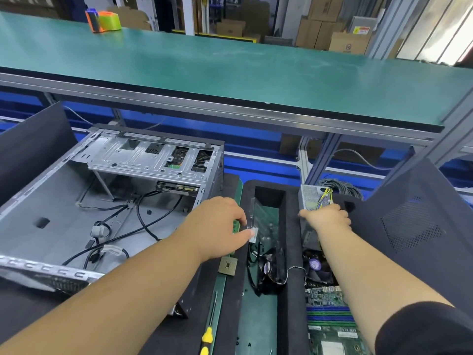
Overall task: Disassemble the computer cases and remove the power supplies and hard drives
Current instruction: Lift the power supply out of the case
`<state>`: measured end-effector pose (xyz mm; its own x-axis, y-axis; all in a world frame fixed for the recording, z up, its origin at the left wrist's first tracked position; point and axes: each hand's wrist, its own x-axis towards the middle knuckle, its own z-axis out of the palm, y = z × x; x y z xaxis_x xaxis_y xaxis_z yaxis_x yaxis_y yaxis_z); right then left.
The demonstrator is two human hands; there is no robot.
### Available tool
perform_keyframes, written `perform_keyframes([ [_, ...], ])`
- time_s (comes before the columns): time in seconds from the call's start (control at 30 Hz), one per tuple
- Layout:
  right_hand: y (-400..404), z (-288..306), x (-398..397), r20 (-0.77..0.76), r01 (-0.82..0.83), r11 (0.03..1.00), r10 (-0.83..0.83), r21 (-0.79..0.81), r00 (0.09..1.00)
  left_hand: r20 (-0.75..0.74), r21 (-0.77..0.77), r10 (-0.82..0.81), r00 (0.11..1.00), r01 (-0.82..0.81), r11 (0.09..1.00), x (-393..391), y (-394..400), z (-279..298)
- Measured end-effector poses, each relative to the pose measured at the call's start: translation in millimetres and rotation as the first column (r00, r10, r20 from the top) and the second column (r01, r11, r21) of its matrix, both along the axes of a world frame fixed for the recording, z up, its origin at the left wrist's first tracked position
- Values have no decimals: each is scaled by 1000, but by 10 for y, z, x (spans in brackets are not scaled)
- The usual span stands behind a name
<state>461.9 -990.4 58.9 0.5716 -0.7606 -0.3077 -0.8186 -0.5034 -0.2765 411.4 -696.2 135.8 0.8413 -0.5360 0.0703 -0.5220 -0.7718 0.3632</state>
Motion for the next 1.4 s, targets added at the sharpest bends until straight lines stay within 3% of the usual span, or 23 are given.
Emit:
perform_keyframes([
  [0.27, 50, 27, -47, -45, 1, 1000, -2, -15, 999, -8, -28, -2, 1000, 2, 1000, 1, 0, 5],
  [0.37, 103, 161, -89, 36, -66, 993, 70, -102, 997, -22, -58, -16, 1000, 14, 998, -18, 3, 41],
  [0.47, 256, 374, -167, 133, -174, 973, 195, -152, 972, -60, -252, -33, 998, 17, 968, -49, 44, 117],
  [0.57, 468, 617, -313, 211, -297, 944, 322, -144, 923, -99, -449, 48, 994, -88, 889, -138, 190, 223],
  [0.8, 1127, 909, -890, 396, -495, 867, 437, 55, 808, -102, -610, 139, 985, -172, 774, -398, 797, 450],
  [1.13, 2121, 806, -1439, 451, -520, 844, 417, 130, 789, -97, -651, 167, 981, -190, 735, -563, 1858, 450],
  [1.4, 3035, 970, -1466, 506, -609, 778, 592, -156, 627, -130, -602, 261, 956, -286, 746, -674, 2991, 280],
])
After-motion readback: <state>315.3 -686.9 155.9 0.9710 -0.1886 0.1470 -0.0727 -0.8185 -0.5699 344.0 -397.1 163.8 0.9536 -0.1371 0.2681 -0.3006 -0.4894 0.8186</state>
